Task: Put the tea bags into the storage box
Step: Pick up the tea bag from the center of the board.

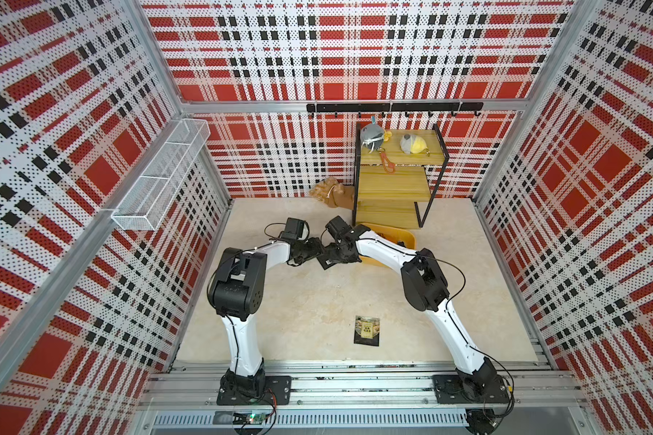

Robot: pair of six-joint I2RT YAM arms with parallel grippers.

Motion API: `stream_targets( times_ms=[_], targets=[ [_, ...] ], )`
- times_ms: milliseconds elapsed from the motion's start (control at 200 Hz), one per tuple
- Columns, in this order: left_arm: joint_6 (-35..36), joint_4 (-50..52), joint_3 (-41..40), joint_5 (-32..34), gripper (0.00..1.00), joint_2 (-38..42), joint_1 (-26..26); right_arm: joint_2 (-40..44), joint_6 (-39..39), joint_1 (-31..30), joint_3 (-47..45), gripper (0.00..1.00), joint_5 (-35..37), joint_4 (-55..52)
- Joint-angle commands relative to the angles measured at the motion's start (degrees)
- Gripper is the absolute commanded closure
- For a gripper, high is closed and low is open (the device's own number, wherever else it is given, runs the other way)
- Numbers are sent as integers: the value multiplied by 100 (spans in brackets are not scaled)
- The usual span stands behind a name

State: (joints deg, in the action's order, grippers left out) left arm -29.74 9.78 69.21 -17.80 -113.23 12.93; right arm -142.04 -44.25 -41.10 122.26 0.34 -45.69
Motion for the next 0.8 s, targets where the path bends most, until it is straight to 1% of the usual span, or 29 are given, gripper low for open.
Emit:
stream_targets(
  times_ms=[0,20,105,180,261,361,411,471,501,541,797],
  targets=[
    [-54,-21,-68,-125,32,-155,75,-105,-20,41,-227,100,-230,-44],
    [-66,-40,-81,-121,32,-149,78,-111,-6,41,-225,100,-249,-25],
    [-100,-109,-107,-223,40,-158,72,-122,30,49,-203,100,-323,16],
    [-146,-181,-144,-258,42,-149,75,-144,68,50,-168,100,-349,8],
    [-179,-235,-153,-309,48,-150,78,-166,100,45,-132,100,-352,-44],
    [-216,-280,-162,-355,49,-139,77,-149,120,66,-149,100,-334,-52],
    [-229,-308,-171,-386,54,-138,78,-136,127,67,-153,100,-324,-66],
    [-251,-335,-184,-422,56,-138,70,-114,145,75,-176,100,-320,-54],
    [-256,-353,-189,-433,59,-138,77,-105,145,76,-179,100,-323,-54],
    [-267,-367,-189,-451,62,-138,76,-97,162,81,-180,100,-339,-45],
    [-333,-473,-189,-511,63,-142,71,-105,228,116,-234,100,-312,-112]
  ],
)
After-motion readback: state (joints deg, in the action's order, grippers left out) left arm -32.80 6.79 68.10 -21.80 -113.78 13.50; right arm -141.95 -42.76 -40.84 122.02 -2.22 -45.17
